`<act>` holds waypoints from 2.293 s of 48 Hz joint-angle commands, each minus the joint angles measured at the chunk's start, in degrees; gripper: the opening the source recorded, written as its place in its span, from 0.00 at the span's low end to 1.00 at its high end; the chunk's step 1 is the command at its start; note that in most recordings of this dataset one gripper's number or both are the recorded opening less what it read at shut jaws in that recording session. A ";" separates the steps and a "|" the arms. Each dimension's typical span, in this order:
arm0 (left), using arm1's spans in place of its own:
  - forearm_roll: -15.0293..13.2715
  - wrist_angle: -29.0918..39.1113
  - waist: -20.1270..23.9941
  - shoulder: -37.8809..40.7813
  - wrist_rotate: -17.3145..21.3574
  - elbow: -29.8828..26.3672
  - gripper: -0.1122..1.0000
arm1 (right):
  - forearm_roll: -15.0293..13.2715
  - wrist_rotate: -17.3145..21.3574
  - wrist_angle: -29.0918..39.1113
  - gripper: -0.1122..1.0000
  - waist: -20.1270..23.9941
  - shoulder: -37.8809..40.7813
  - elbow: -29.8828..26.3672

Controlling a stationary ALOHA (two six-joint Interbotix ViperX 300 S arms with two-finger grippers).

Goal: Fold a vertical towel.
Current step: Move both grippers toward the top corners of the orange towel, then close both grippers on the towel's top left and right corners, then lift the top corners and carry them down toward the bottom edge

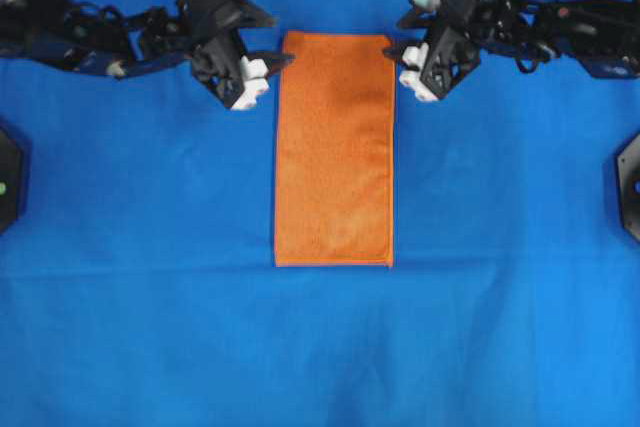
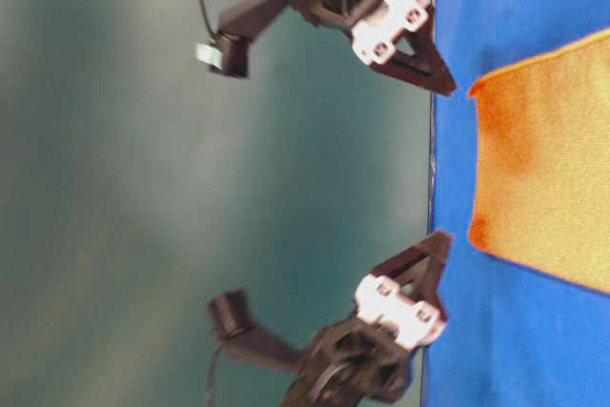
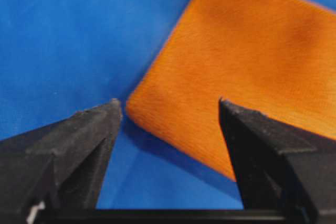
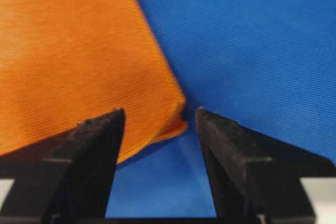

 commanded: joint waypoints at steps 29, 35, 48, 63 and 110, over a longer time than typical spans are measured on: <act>-0.09 -0.53 2.02 7.73 1.23 -4.39 0.20 | -0.79 -0.35 -1.67 0.20 -1.05 5.36 -2.37; 0.00 -0.53 2.02 7.65 1.41 -4.48 0.13 | -0.79 -0.09 -1.67 0.12 -0.79 5.36 -2.29; -0.09 -0.62 2.02 5.54 1.76 -4.57 0.13 | -0.62 0.26 -1.93 0.12 -1.14 3.78 -2.37; 0.00 -0.62 4.13 5.89 4.57 -7.73 0.13 | -0.97 -1.58 -1.67 0.12 -5.01 2.64 -4.31; 0.00 8.00 -2.72 -13.62 9.58 -2.46 0.13 | -0.79 -1.58 4.31 0.12 1.85 -15.73 0.09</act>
